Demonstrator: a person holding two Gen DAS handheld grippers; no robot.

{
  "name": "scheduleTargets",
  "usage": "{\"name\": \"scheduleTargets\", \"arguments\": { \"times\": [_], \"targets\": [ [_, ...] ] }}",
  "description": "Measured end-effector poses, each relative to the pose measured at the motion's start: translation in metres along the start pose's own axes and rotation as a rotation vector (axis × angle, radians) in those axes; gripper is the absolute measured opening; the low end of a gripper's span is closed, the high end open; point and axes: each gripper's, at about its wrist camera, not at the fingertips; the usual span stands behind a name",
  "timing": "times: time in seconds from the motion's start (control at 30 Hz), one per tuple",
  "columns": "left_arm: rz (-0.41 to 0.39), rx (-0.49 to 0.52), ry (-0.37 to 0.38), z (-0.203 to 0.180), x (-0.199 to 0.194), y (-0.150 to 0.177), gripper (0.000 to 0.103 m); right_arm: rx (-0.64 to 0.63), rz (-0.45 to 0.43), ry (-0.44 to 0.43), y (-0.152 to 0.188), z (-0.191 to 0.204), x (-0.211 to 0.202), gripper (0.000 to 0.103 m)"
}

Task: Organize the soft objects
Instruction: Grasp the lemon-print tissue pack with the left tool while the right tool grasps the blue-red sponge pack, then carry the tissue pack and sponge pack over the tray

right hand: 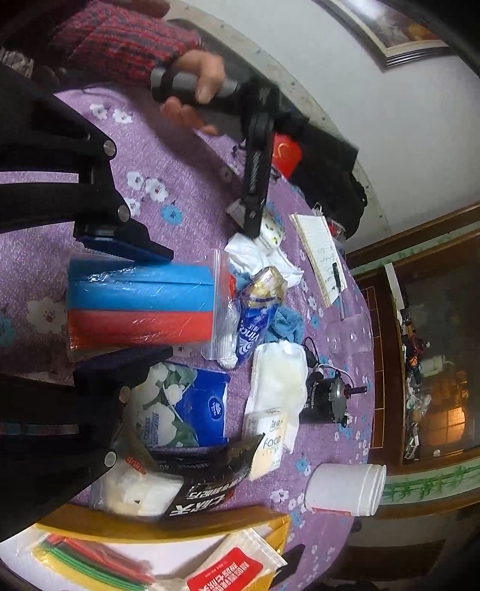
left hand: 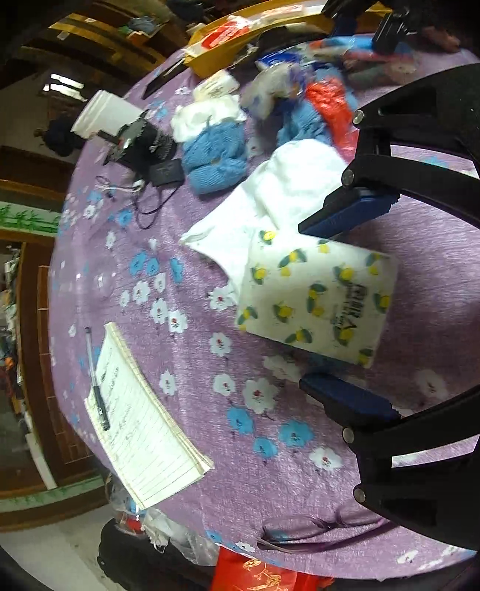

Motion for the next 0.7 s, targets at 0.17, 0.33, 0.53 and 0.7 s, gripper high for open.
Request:
{"name": "scheduleTargets", "arguments": {
  "times": [0.17,0.33,0.53,0.7],
  "targets": [
    [-0.039,-0.054,-0.057,-0.002,-0.012,0.009,0.053,0.007,-0.019,-0.01,-0.001,-0.001,-0.005,0.045],
    [-0.124,-0.106,0.01,-0.021,-0.046,0.027,0.053,0.021,-0.04,-0.015,-0.003,-0.004,-0.009,0.045],
    [-0.164,-0.048,0.109,-0.073,-0.063,0.031,0.053,0.034,-0.066,-0.01,-0.005,-0.006,-0.015,0.045],
    [-0.177,0.01,0.155,-0.111,-0.072,0.018,0.053,0.072,-0.099,-0.015,-0.008,-0.013,-0.025,0.045]
  ]
}}
Point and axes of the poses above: each gripper's, at about its wrist camera, not at the fingertips, and x roughly the way its jaws point, z to its left, y to its underside, and after that the axes turned 13 degrees about x, right-handed
